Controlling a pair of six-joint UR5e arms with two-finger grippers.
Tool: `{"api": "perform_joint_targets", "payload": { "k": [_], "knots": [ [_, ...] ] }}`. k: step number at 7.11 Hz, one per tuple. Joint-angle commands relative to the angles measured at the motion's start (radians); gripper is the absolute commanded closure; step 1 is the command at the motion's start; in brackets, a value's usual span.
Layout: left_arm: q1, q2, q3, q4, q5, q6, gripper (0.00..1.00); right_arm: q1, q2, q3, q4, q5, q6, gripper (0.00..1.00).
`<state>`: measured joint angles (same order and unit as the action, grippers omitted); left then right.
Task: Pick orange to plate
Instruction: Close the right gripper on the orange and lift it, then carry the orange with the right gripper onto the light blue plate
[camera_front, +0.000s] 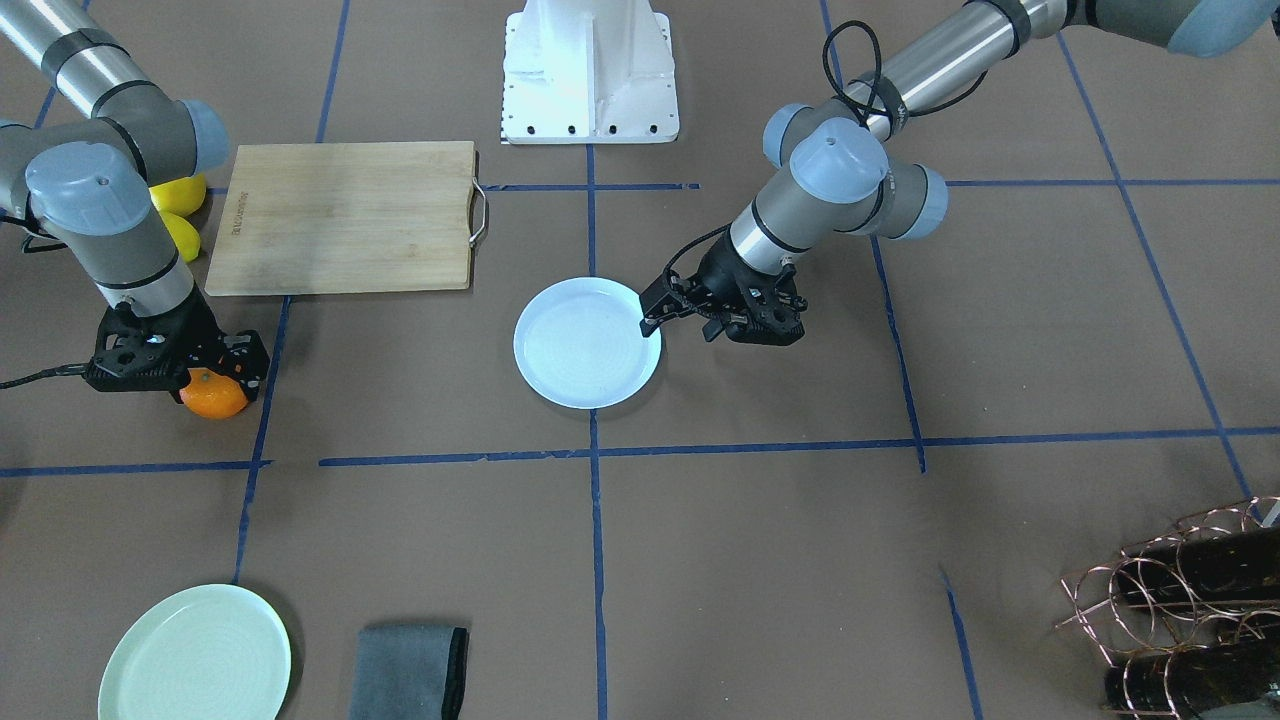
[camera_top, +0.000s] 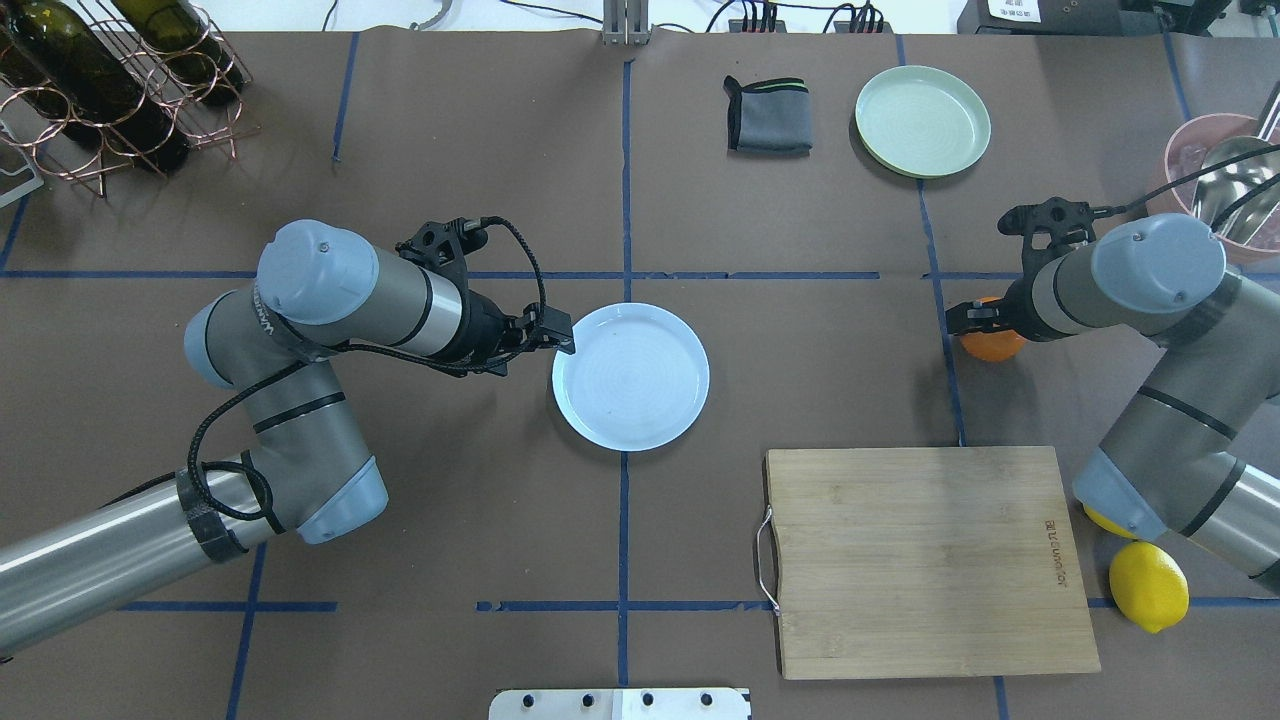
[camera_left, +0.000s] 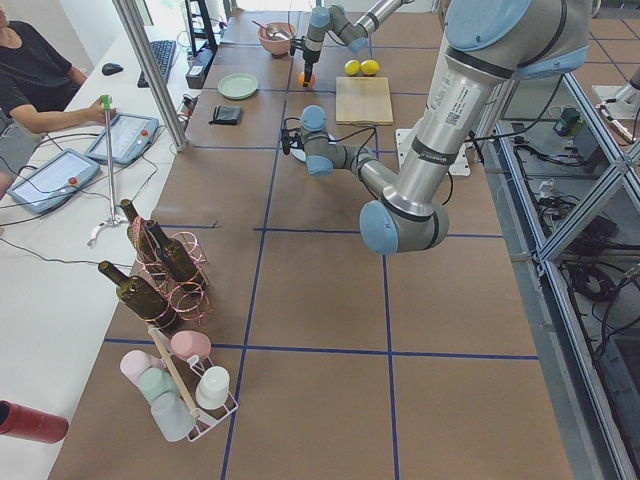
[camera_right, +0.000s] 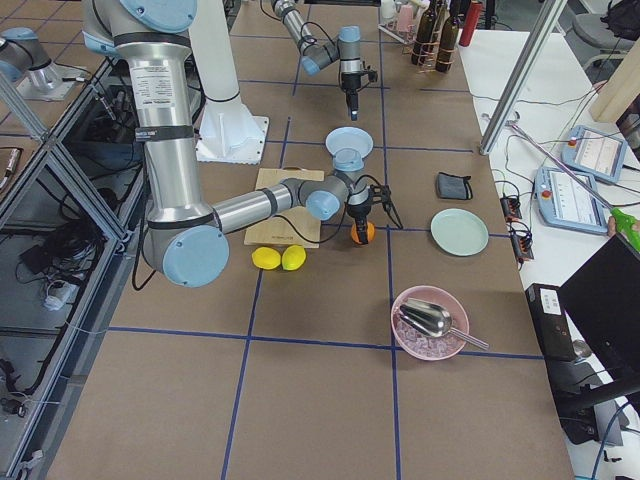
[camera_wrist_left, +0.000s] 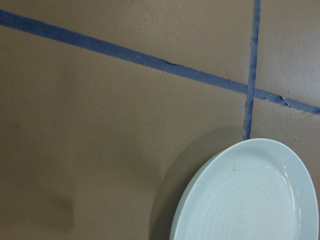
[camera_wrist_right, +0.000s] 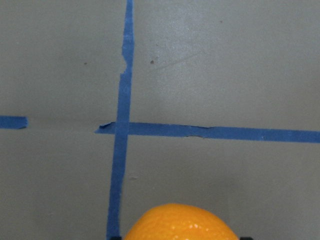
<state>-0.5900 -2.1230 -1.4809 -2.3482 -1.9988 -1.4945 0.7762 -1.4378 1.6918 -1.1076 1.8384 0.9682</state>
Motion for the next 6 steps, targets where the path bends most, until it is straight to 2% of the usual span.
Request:
{"api": "perform_joint_targets", "payload": {
  "k": [1,2,4,6],
  "knots": [
    [-0.004,0.023,-0.08,0.0,-0.002,-0.003,0.0,-0.005,0.011,0.102,-0.029,0.06,0.106,1.0],
    [-0.011,0.046,-0.164,0.0,-0.003,-0.004,0.0,-0.011,0.104,0.101,-0.038,0.079,0.239,1.0],
    [-0.024,0.089,-0.273,0.0,-0.002,-0.004,0.0,-0.104,0.315,0.066,-0.113,0.074,0.468,1.0],
    [-0.05,0.17,-0.373,0.0,-0.003,-0.004,0.0,-0.193,0.507,-0.056,-0.144,0.001,0.568,1.0]
  ]
}}
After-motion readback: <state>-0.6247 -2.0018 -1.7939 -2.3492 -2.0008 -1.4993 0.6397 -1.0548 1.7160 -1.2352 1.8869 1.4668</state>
